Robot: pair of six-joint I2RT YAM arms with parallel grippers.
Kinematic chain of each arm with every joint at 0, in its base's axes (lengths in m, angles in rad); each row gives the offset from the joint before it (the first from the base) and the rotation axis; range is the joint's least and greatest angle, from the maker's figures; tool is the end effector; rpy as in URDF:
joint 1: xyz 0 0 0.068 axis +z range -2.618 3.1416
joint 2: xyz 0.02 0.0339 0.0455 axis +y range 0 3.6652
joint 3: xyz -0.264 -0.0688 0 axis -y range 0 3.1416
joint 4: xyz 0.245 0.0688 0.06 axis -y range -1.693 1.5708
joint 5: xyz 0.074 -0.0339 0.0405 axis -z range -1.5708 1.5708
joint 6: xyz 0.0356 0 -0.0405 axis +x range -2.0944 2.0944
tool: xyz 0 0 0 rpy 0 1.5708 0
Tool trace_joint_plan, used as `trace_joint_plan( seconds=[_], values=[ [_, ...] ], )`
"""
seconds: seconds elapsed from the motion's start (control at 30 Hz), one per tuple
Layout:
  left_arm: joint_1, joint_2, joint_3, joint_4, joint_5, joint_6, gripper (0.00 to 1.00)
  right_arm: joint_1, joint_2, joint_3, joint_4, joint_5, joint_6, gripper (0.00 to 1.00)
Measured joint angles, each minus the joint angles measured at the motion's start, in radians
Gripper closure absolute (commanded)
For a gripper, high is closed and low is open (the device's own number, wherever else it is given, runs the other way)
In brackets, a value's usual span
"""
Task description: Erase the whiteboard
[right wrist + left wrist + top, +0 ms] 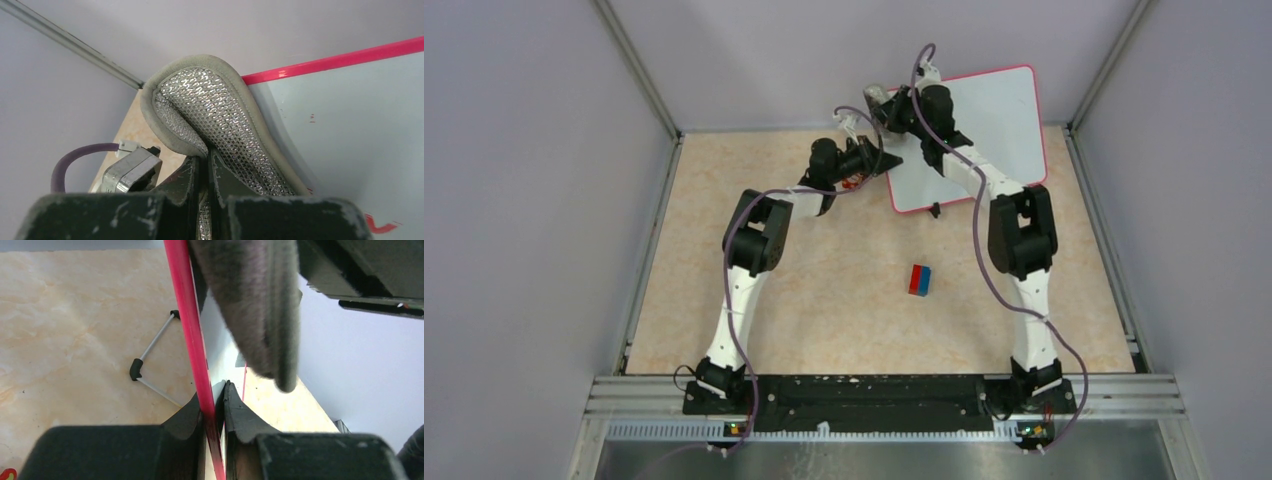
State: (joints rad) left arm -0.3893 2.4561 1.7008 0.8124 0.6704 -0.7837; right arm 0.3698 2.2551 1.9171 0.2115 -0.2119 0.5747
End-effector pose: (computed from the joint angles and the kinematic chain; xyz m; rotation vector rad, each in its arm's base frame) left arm 0.4964 -0.2275 0.1622 0.2661 1.6905 -1.4067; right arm 0.5062 0.2043 0.2797 0.0160 1.7745 0.8753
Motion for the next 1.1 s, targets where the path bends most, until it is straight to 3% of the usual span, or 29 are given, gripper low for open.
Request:
trace_joint_plan(
  seconds=[0.47,0.8,1.1],
  values=[
    [0.000,0.000,0.000,-0.003,-0.010,-0.008,1.00,-0.211,-0.035,-0.058,-0.015,0.006,0.024,1.00],
    [0.002,-0.002,0.000,-0.012,-0.005,-0.007,1.00,-0.106,0.002,0.039,-0.045,0.101,-0.026,1.00],
    [0.003,-0.002,0.000,-0.020,-0.006,-0.007,1.00,-0.014,0.092,0.193,-0.058,0.076,-0.042,1.00]
  ],
)
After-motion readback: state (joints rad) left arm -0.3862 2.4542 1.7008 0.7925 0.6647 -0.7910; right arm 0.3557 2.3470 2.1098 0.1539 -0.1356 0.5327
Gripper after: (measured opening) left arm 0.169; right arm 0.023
